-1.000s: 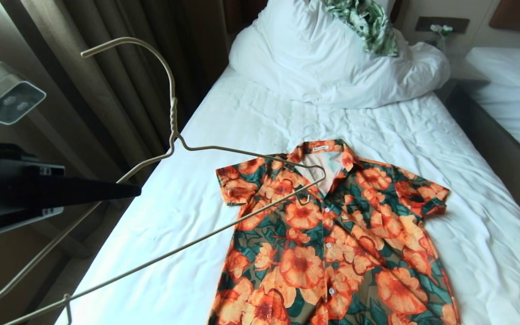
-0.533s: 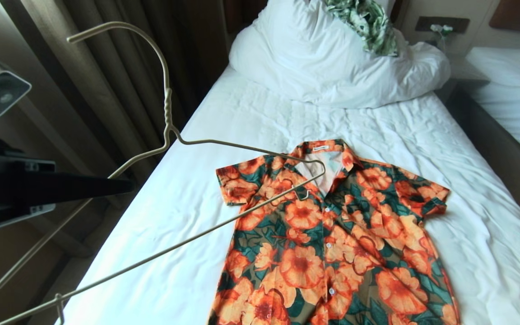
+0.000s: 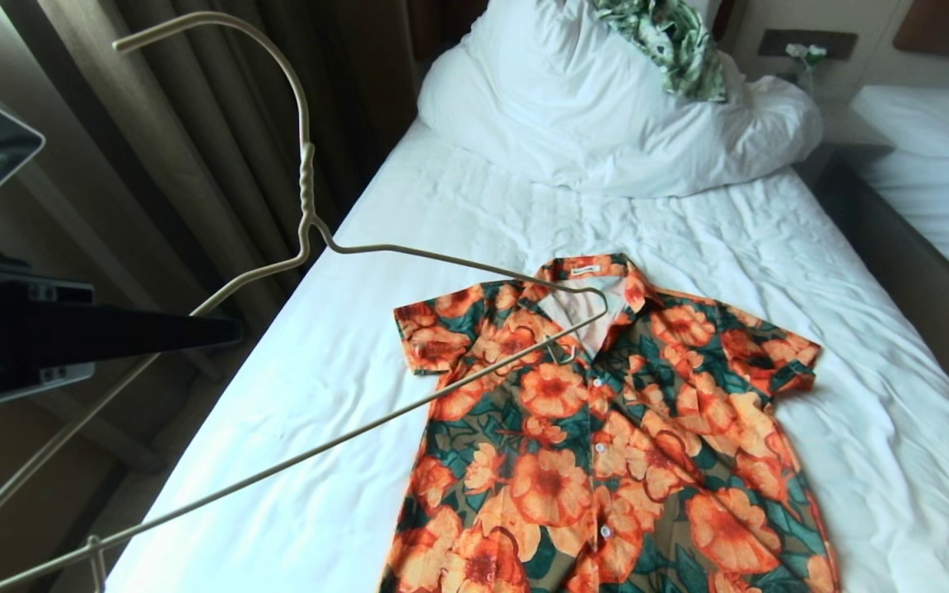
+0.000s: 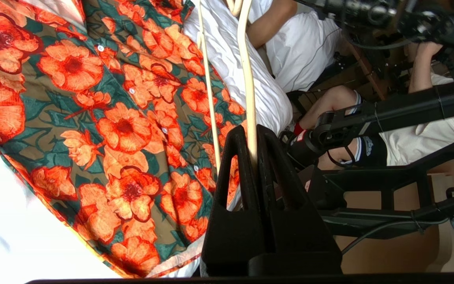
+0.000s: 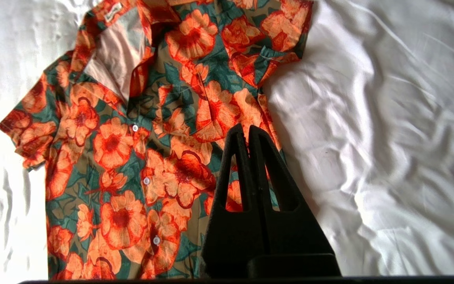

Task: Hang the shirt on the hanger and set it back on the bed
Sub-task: Lift the shirt and hanger

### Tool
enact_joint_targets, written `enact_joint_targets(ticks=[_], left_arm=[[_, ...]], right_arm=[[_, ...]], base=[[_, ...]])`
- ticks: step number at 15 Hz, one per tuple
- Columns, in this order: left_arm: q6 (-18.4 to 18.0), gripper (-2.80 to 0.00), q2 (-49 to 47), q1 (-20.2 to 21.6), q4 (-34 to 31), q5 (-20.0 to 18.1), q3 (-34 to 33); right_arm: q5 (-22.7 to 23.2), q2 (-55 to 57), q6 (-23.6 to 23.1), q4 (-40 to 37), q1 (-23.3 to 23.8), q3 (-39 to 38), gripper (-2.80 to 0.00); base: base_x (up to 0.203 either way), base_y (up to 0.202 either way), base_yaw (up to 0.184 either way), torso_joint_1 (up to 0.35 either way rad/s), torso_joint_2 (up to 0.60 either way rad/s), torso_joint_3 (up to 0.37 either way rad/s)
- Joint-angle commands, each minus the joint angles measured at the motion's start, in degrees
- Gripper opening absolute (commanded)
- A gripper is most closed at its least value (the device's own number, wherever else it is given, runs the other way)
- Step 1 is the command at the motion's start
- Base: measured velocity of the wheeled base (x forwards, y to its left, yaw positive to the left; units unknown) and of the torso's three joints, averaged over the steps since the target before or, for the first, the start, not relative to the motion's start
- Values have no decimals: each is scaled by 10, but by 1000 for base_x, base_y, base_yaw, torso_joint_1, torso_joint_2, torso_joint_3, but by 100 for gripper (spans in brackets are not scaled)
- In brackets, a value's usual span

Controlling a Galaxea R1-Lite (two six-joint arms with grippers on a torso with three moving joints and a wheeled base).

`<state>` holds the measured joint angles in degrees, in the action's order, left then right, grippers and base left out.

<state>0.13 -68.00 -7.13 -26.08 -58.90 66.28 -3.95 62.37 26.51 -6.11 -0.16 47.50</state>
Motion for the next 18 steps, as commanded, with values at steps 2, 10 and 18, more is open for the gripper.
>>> enact_joint_targets(ticks=[2, 10, 18], left_arm=[[1, -280, -2, 0, -2, -3, 0], [31, -280, -3, 0, 20, -3, 3], [31, -280, -13, -11, 23, -4, 6]], right_arm=[[2, 163, 19, 1, 0, 57, -280], [5, 425, 51, 68, -68, 253, -280], [-24, 614, 76, 21, -121, 497, -280]], base=[[0, 0, 0, 0, 0, 0], [0, 0, 0, 0, 0, 0], [0, 0, 0, 0, 0, 0]])
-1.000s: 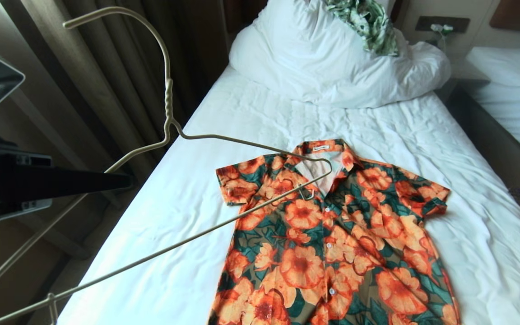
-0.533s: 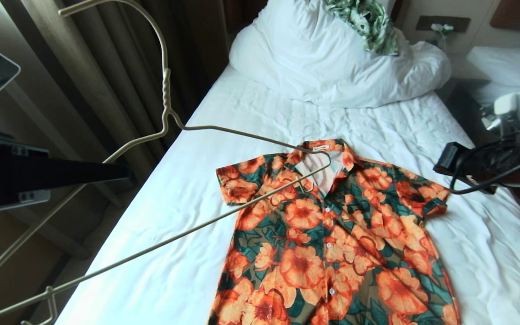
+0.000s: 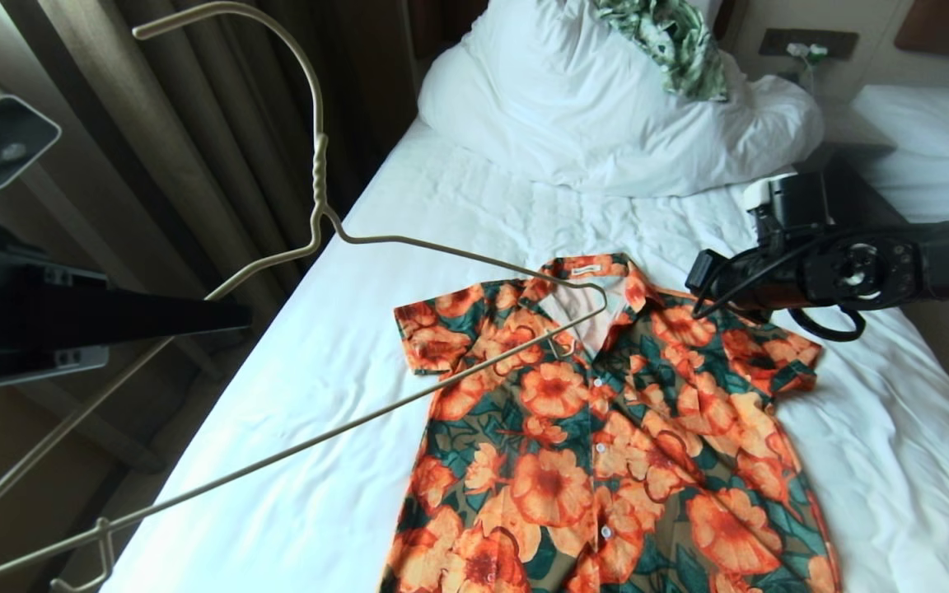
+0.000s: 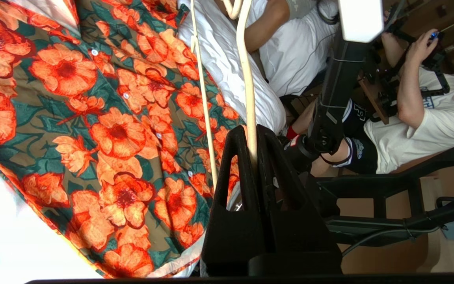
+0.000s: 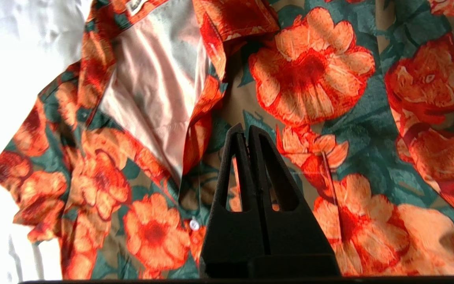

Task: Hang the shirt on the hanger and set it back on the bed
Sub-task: Lift the shirt and hanger

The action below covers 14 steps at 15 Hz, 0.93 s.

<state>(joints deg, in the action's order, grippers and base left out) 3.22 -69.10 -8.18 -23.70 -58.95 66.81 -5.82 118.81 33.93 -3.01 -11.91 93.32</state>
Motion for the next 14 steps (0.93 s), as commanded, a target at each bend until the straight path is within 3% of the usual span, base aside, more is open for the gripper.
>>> enact_joint_targets(ticks=[1, 2, 3, 5, 7, 14], left_arm=[[0, -280, -2, -4, -1, -3, 1], [0, -280, -1, -7, -1, -3, 0], [0, -280, -2, -6, -1, -3, -1], [0, -280, -5, -6, -1, -3, -3], [-1, -280, -5, -7, -1, -3, -4], [-1, -280, 26, -11, -1, -3, -22]], right_arm=[[-14, 75, 2, -23, -4, 72, -280], [-22, 96, 2, -32, -5, 104, -280], [-30, 118, 2, -40, -6, 138, 0], [-67, 164, 0, -63, -14, 198, 0], [-101, 199, -14, -33, -32, 211, 0], [-102, 271, -17, 112, -37, 212, 0]], base=[[0, 0, 0, 0, 0, 0], [0, 0, 0, 0, 0, 0], [0, 0, 0, 0, 0, 0], [0, 0, 0, 0, 0, 0], [0, 0, 0, 0, 0, 0], [0, 0, 0, 0, 0, 0]])
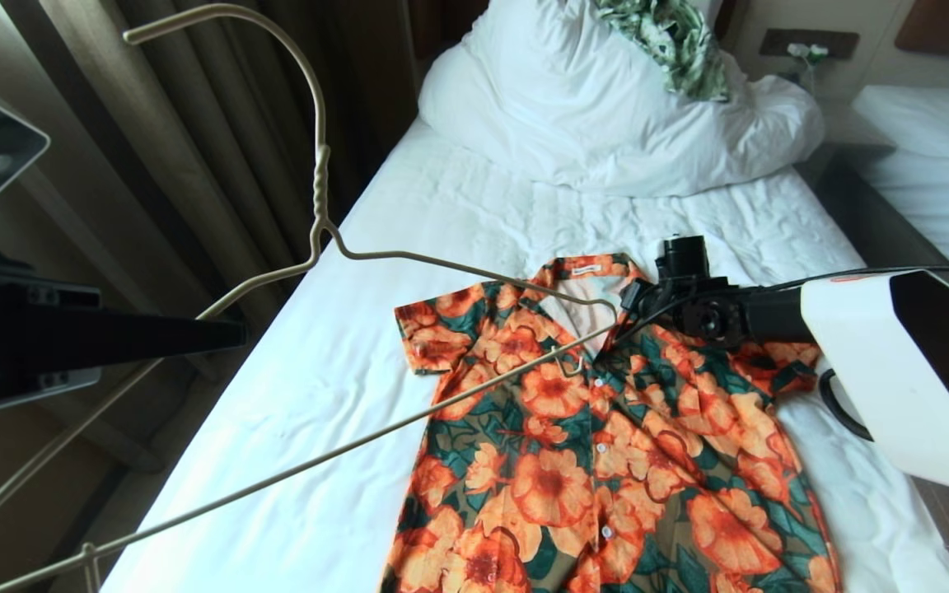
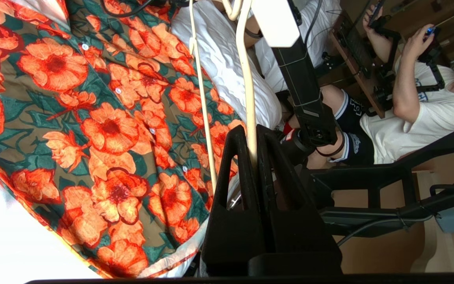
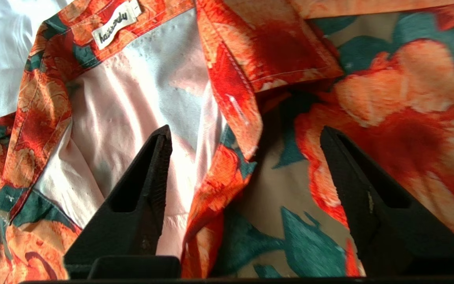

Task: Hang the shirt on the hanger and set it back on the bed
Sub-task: Lift the shirt and hanger

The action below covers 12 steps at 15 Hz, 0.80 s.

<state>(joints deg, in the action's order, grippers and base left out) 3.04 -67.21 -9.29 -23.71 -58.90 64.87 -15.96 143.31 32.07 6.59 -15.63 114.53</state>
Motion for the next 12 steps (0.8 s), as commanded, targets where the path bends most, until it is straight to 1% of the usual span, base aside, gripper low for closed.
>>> enact_joint_targets(ticks=[1, 3, 4, 5, 7, 9, 12], left_arm=[[0, -280, 12, 1, -1, -3, -5], [0, -280, 21, 1, -1, -3, -8], [0, -280, 23, 1, -1, -3, -14], [0, -280, 24, 1, -1, -3, -18], [0, -280, 24, 1, -1, -3, -21], [0, -280, 24, 1, -1, -3, -22], [0, -280, 29, 1, -1, -2, -23]], right_arm=[[3, 37, 1, 39, 0, 0, 0], [31, 49, -2, 89, 0, 0, 0], [39, 52, -19, 103, -2, 0, 0], [40, 55, -45, 119, -5, 0, 0], [45, 64, -86, 166, -12, 0, 0], [55, 71, -118, 174, -19, 0, 0], [77, 74, -132, 197, -21, 0, 0]], base=[[0, 0, 0, 0, 0, 0], [0, 0, 0, 0, 0, 0], [0, 0, 0, 0, 0, 0], [0, 0, 0, 0, 0, 0], [0, 0, 0, 0, 0, 0], [0, 0, 0, 0, 0, 0], [0, 0, 0, 0, 0, 0]])
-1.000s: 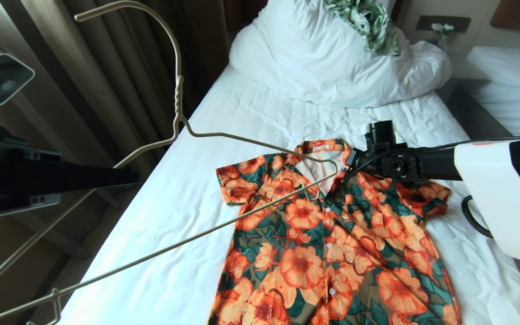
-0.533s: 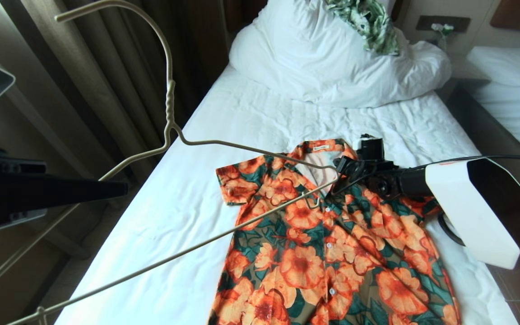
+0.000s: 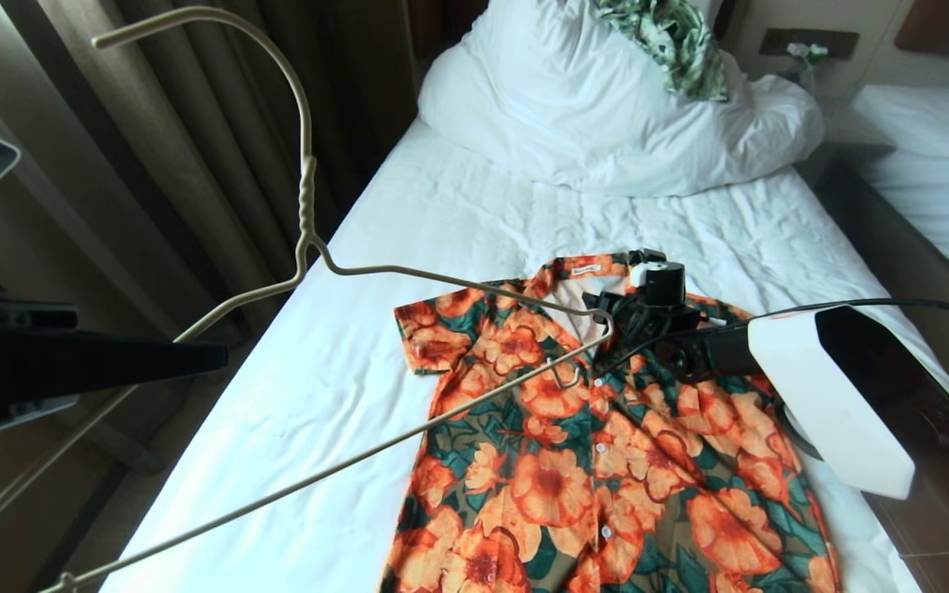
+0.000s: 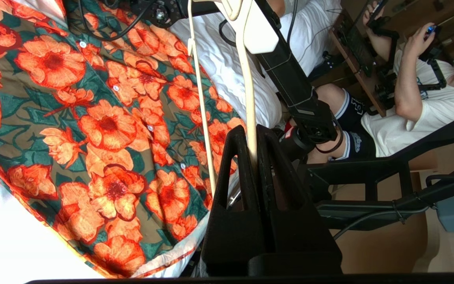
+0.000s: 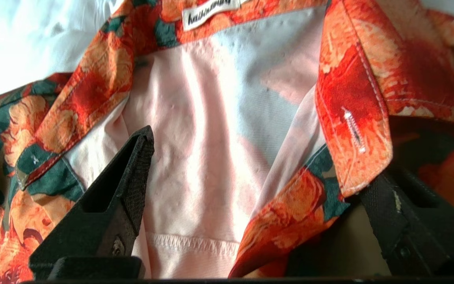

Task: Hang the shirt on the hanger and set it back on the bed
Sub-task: Lift the shirt and hanger

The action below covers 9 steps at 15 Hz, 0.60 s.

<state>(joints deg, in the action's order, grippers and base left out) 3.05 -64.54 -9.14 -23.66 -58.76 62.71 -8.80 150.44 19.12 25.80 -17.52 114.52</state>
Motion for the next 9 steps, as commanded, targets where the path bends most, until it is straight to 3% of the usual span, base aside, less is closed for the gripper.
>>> enact_joint_targets(ticks=[1, 9], left_arm=[[0, -280, 3, 0, -2, -1, -1], [2, -280, 25, 9, -2, -1, -15]], right_arm=[[7, 8, -12, 6, -1, 0, -280], [12, -9, -27, 5, 3, 0, -280]], base=[[0, 0, 0, 0, 0, 0], [0, 0, 0, 0, 0, 0]])
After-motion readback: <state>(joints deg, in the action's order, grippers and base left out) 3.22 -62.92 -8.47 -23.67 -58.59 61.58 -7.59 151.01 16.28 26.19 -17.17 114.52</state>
